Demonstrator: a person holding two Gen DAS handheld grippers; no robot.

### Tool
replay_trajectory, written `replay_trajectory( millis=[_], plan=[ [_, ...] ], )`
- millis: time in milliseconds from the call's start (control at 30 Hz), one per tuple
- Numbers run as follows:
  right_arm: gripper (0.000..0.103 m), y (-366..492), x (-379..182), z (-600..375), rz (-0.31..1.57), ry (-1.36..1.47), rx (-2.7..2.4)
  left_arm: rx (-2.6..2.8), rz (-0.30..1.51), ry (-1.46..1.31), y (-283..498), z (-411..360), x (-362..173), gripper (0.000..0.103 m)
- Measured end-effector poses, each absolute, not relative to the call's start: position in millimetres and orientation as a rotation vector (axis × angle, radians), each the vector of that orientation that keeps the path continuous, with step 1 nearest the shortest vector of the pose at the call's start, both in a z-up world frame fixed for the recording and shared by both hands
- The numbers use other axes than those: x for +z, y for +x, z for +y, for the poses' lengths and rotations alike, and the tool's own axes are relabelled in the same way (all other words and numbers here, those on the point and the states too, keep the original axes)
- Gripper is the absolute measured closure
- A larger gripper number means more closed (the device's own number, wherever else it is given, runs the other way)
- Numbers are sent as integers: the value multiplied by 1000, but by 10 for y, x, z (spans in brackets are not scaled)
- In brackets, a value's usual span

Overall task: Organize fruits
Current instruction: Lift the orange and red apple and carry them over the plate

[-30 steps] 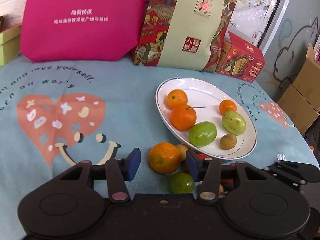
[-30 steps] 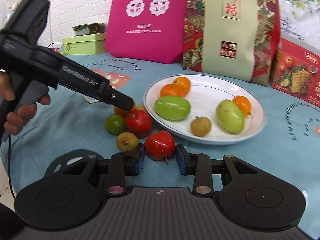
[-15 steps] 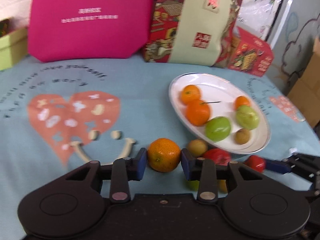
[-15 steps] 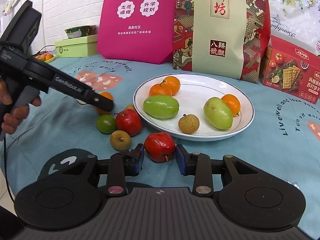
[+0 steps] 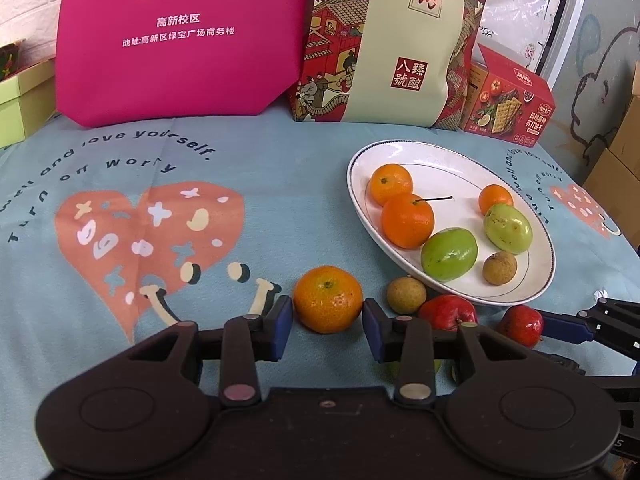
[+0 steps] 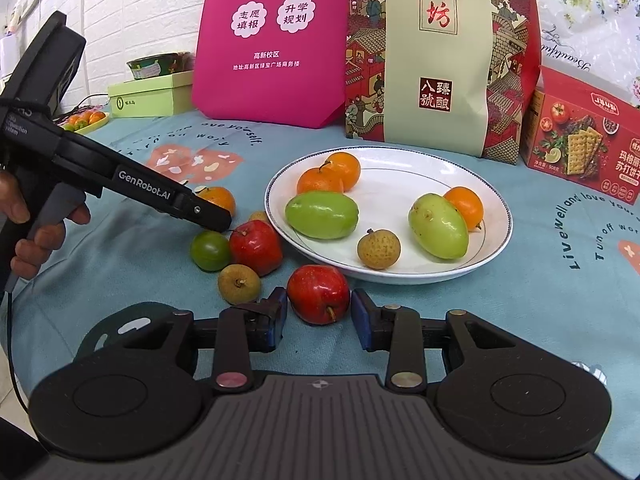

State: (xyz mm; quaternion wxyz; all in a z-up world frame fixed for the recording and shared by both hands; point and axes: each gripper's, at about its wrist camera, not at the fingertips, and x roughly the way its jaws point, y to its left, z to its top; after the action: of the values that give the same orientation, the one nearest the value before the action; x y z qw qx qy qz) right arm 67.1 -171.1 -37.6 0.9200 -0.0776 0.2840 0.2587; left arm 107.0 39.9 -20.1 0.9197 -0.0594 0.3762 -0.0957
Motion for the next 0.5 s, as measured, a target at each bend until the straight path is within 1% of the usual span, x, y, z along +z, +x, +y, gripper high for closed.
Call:
replay_trajectory(
  millis=[167, 233, 300, 500],
  plan=[
    [44, 645, -320, -1762, 604, -143, 548, -201, 767, -135, 1028, 423, -145, 0],
    [44, 620, -225, -1852, 607, -74, 581, -213, 740, -135, 976, 422, -48, 0],
    [44, 621, -102, -1925, 574, -27, 595, -229, 707, -136, 963, 399, 73, 0],
    [44, 901, 210, -1964, 439, -51, 501, -285, 611, -92, 1190, 170, 440, 0]
  ],
)
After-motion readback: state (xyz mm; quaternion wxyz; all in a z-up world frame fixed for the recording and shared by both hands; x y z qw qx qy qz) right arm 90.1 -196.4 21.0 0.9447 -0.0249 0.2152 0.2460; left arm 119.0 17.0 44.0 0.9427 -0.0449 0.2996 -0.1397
